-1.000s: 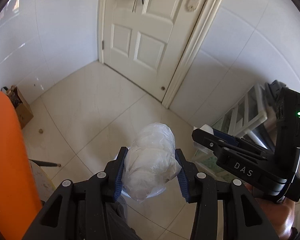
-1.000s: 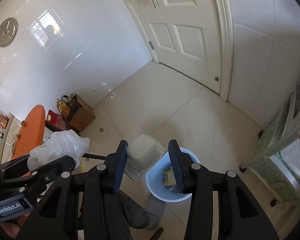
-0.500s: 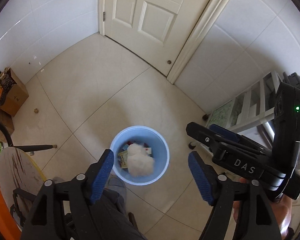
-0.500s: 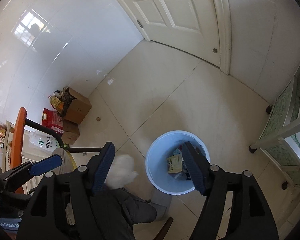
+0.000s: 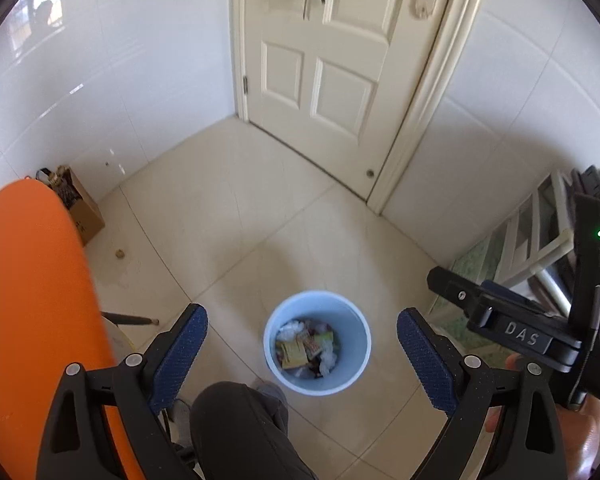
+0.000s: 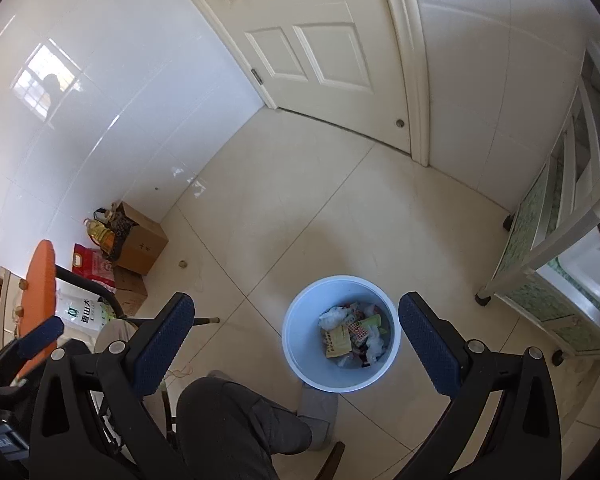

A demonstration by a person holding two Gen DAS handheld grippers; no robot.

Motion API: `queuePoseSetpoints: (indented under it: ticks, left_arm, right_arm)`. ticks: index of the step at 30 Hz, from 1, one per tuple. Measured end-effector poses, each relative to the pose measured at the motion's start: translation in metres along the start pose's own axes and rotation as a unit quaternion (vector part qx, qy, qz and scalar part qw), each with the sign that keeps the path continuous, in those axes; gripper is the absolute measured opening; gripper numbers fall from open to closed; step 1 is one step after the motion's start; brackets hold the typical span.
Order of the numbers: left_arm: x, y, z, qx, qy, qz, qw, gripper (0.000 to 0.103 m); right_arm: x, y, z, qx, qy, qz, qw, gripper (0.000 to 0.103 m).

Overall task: Collect trash
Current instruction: 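Move both tools back over the orange table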

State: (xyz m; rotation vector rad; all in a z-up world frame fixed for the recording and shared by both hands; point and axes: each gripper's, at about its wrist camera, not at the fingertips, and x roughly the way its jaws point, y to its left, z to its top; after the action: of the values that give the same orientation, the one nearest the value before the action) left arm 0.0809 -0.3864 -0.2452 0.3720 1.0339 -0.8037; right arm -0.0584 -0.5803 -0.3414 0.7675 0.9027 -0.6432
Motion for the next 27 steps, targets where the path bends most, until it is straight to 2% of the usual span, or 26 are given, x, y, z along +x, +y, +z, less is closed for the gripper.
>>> queuePoseSetpoints:
  ticks: [5,12,18,23,27]
  left_arm:
    - [-0.062,0.019,-0.025,-0.018,-0.06,0.009,0.998,0.093]
    - [-0.16,0.058,-0.082,-0.055,-0.141,0.042,0.9875,0.097]
    - [-0.243,0.087,-0.139,-0.092,-0.195,0.089,0.9724,0.102]
    - [-0.305,0.11,-0.193,-0.13,-0.212,0.117,0.9615,0.102]
    - [-0.35,0.124,-0.238,-0.157,-0.23,0.145,0.9493,0.102]
  right_arm:
    - [-0.038,0.038,0.003,-0.03,-0.032,0.014,0.999,0.103]
    - [-0.098,0.122,-0.006,-0.098,-0.085,0.054,0.99,0.103]
    - [-0.136,0.196,-0.02,-0.159,-0.117,0.091,0.976,0.103]
    - [-0.158,0.253,-0.04,-0.206,-0.133,0.122,0.962,0.103]
    - [-0.171,0.297,-0.061,-0.246,-0.141,0.148,0.948,0.103]
